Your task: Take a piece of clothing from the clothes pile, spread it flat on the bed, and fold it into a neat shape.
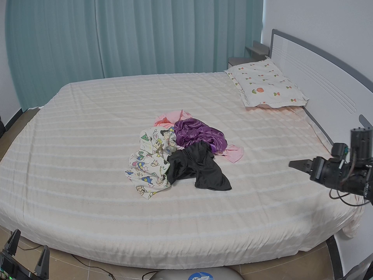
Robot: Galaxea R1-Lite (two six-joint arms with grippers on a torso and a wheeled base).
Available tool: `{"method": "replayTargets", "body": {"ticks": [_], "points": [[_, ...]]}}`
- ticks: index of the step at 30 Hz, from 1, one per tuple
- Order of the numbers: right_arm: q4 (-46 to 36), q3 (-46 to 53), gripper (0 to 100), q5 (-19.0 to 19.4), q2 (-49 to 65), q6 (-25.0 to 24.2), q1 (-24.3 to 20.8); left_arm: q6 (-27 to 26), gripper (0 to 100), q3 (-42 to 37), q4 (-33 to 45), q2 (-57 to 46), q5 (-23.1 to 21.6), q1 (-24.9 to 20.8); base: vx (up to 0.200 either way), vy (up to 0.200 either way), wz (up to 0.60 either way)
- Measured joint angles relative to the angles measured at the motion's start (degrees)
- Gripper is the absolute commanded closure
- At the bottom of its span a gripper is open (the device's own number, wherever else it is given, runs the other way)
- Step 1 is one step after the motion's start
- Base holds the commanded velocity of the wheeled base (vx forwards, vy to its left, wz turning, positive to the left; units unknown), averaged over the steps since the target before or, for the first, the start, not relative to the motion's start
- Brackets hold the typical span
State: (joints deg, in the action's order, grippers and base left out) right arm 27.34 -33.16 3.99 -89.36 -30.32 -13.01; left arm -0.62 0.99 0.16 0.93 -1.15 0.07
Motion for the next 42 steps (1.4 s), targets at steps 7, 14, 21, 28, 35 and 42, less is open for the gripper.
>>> {"method": "replayTargets", "body": {"ticks": [7, 14, 21, 28, 35, 42], "points": [[4.8, -11.2, 0, -4.8, -20.7, -8.2, -4.7, 0.4, 0, 0.0, 0.0, 0.0, -0.1, 0.0, 0.000, 0.000, 0.00], [7.3, -24.9, 0, -10.4, -38.0, -13.3, -9.1, 0.7, 0, 0.0, 0.0, 0.0, -0.2, 0.0, 0.000, 0.000, 0.00], [8.1, -35.0, 0, -13.5, -49.2, -14.3, -11.8, 0.8, 0, 0.0, 0.0, 0.0, -0.2, 0.0, 0.000, 0.000, 0.00], [7.0, -42.1, 0, -13.8, -55.5, -12.3, -12.5, 0.8, 0, 0.0, 0.0, 0.0, -0.2, 0.0, 0.000, 0.000, 0.00], [3.6, -51.2, 0, -15.0, -60.3, -11.9, -14.1, 0.9, 0, 0.0, 0.0, 0.0, -0.2, 0.0, 0.000, 0.000, 0.00], [-2.5, -61.4, 100, -16.9, -65.1, -11.8, -17.0, 0.9, 0, 0.0, 0.0, 0.0, -0.2, 0.0, 0.000, 0.000, 0.00]]}}
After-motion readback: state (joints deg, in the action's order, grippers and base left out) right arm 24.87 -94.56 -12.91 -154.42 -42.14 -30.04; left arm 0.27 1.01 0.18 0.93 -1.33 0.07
